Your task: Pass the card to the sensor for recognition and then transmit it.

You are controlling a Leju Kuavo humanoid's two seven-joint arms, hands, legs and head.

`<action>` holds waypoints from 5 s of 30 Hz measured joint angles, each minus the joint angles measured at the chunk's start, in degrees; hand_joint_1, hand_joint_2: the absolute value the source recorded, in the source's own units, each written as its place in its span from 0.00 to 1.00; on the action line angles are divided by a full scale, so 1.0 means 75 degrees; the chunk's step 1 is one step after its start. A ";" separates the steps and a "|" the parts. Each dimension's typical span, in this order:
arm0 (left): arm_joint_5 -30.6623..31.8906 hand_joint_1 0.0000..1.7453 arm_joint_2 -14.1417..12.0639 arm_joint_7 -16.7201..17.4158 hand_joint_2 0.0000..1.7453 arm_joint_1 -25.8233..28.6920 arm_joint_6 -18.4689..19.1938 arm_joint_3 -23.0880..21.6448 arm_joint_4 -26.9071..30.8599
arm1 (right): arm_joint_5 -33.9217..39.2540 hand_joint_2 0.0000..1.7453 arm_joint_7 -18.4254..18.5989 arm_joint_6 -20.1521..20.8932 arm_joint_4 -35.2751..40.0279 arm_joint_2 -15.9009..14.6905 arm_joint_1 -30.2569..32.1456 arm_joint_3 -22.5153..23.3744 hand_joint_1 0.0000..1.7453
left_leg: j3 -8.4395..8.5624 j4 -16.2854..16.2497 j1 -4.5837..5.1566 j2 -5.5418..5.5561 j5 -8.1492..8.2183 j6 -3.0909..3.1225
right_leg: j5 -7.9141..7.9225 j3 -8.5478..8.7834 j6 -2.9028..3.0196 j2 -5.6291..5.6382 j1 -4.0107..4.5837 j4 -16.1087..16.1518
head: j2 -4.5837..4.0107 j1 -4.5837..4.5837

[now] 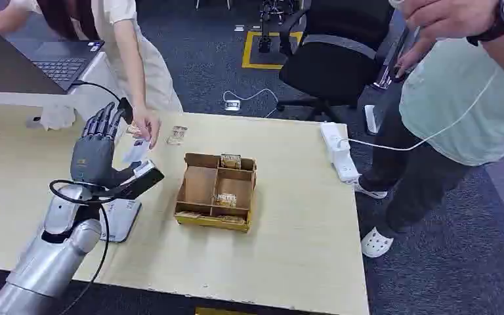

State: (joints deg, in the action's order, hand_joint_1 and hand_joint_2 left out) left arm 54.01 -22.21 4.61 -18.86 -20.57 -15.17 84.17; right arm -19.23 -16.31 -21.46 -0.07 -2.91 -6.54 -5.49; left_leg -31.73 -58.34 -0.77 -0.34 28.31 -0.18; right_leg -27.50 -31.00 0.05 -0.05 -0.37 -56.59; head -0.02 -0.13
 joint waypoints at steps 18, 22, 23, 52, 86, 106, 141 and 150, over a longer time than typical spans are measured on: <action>-0.0216 1.00 -0.0029 -0.0131 1.00 0.0050 0.0111 0.0000 0.0000 | -0.0035 0.00 0.0015 0.0000 0.0000 0.0000 -0.0002 0.0000 0.00 | -0.0004 0.0000 0.0000 0.0000 -0.0002 -0.0003 | 0.0000 -0.0005 0.0000 0.0000 0.0000 -0.0002 | 0.0000 0.0000; -0.0216 1.00 -0.0029 -0.0134 1.00 0.0048 0.0102 0.0003 0.0000 | -0.0035 0.00 0.0026 0.0000 0.0000 0.0003 -0.0002 0.0000 0.00 | -0.0005 0.0000 0.0000 0.0000 -0.0002 -0.0003 | 0.0000 -0.0006 0.0000 0.0000 0.0000 -0.0002 | 0.0000 0.0000; -0.0216 1.00 -0.0029 -0.0134 1.00 0.0048 0.0102 0.0006 0.0000 | -0.0038 0.00 0.0026 0.0000 0.0000 0.0003 -0.0003 0.0000 0.00 | -0.0005 0.0000 0.0000 0.0000 -0.0002 -0.0003 | 0.0000 -0.0006 0.0000 0.0000 0.0000 -0.0002 | 0.0000 0.0000; 0.0356 1.00 -0.0379 0.0463 1.00 0.0967 0.0353 0.0376 -0.0256 | -0.0023 0.00 0.0090 -0.0003 0.0000 0.0003 0.0080 0.0032 0.00 | -0.0019 0.0002 -0.0001 -0.0001 -0.0002 -0.0004 | -0.0005 -0.0027 0.0008 0.0002 0.0001 -0.0013 | 0.0000 0.0000; -0.0397 1.00 -0.0772 0.0032 1.00 0.1705 0.2210 0.0583 -0.0309 | -0.0041 0.00 0.0192 0.0000 0.0000 0.0003 0.0094 0.0081 0.00 | -0.0022 0.0002 -0.0001 0.0000 -0.0007 -0.0013 | -0.0006 -0.0036 0.0010 0.0001 0.0001 -0.0027 | 0.0000 0.0000; -0.0490 1.00 -0.0935 0.0117 1.00 0.1833 0.2615 0.0490 -0.0312 | -0.0032 0.00 0.0221 -0.0009 0.0000 0.0003 0.0086 0.0137 0.00 | -0.0019 0.0002 -0.0001 0.0000 -0.0013 -0.0022 | -0.0008 -0.0037 0.0012 -0.0001 0.0001 -0.0040 | 0.0000 0.0000; -0.1402 1.00 -0.0256 -0.1399 1.00 0.1576 -0.0862 0.1256 0.0478 | -0.0329 0.00 0.0090 -0.0105 0.0003 0.0023 0.0003 0.0140 0.00 | -0.0018 0.0001 0.0000 0.0001 -0.0017 -0.0027 | -0.0011 -0.0048 0.0021 -0.0003 0.0000 -0.0049 | 0.0000 -0.0015; -0.1626 1.00 -0.0020 -0.1588 1.00 0.1218 -0.1000 0.1346 0.0527 | -0.0452 0.00 0.0102 -0.0134 0.0003 0.0023 -0.0009 0.0137 0.00 | -0.0022 0.0001 -0.0001 0.0004 -0.0019 -0.0031 | -0.0012 -0.0054 0.0022 -0.0004 0.0000 -0.0051 | 0.0000 -0.0015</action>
State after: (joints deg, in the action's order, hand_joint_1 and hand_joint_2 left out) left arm 41.81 -22.36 -7.30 -9.73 -28.07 -5.07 88.13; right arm -22.62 -15.54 -22.47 -0.04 -2.73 -6.60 -4.46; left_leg -31.89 -58.33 -0.77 -0.31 28.16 -0.41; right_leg -27.59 -31.40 0.21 -0.08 -0.37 -56.97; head -0.02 -0.24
